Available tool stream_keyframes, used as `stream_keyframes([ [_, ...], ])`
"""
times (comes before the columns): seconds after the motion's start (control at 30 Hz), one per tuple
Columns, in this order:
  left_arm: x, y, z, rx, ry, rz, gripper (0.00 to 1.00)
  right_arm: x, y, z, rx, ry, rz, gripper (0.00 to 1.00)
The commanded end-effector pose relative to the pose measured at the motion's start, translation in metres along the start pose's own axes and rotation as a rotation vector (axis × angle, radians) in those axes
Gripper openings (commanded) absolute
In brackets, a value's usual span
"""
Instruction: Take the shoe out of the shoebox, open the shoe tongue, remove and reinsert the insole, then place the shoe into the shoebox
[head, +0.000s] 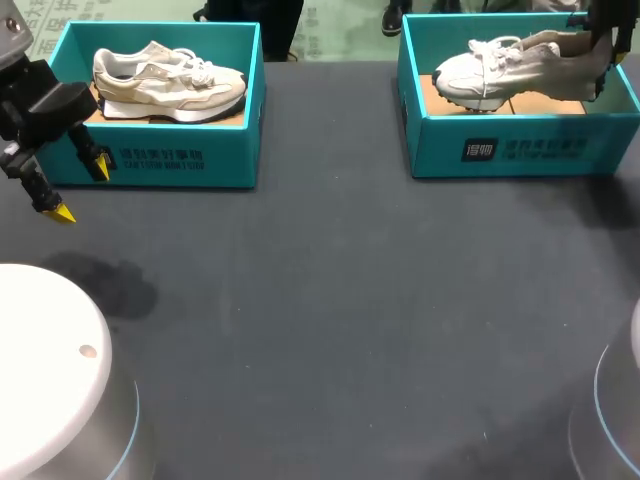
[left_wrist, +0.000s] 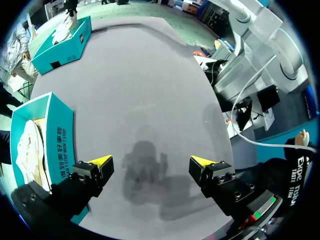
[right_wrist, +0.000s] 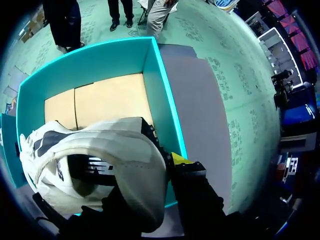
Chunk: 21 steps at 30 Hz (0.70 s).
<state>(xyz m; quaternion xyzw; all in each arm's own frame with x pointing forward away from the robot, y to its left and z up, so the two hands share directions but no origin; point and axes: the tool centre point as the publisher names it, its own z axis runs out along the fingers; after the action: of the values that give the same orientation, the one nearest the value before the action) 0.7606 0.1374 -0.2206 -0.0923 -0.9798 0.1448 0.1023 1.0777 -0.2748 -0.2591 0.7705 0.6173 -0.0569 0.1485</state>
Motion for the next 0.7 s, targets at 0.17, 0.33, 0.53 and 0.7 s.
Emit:
stream_keyframes([
  [0.17,0.001,0.0,0.0,-0.003,-0.001,0.0,1.0,0.003,-0.013,0.009,0.011,-0.001,-0.017,0.0],
  [0.33,0.001,0.0,0.0,-0.003,-0.001,0.0,1.0,0.004,-0.019,0.015,0.014,-0.008,-0.032,0.0],
  [0.53,0.001,0.0,0.0,-0.003,-0.001,0.0,1.0,0.01,-0.026,0.024,0.026,0.002,-0.06,0.0],
  [0.7,0.001,0.0,0.0,-0.003,-0.001,0.0,1.0,0.012,-0.032,0.034,0.045,0.01,-0.065,0.0],
])
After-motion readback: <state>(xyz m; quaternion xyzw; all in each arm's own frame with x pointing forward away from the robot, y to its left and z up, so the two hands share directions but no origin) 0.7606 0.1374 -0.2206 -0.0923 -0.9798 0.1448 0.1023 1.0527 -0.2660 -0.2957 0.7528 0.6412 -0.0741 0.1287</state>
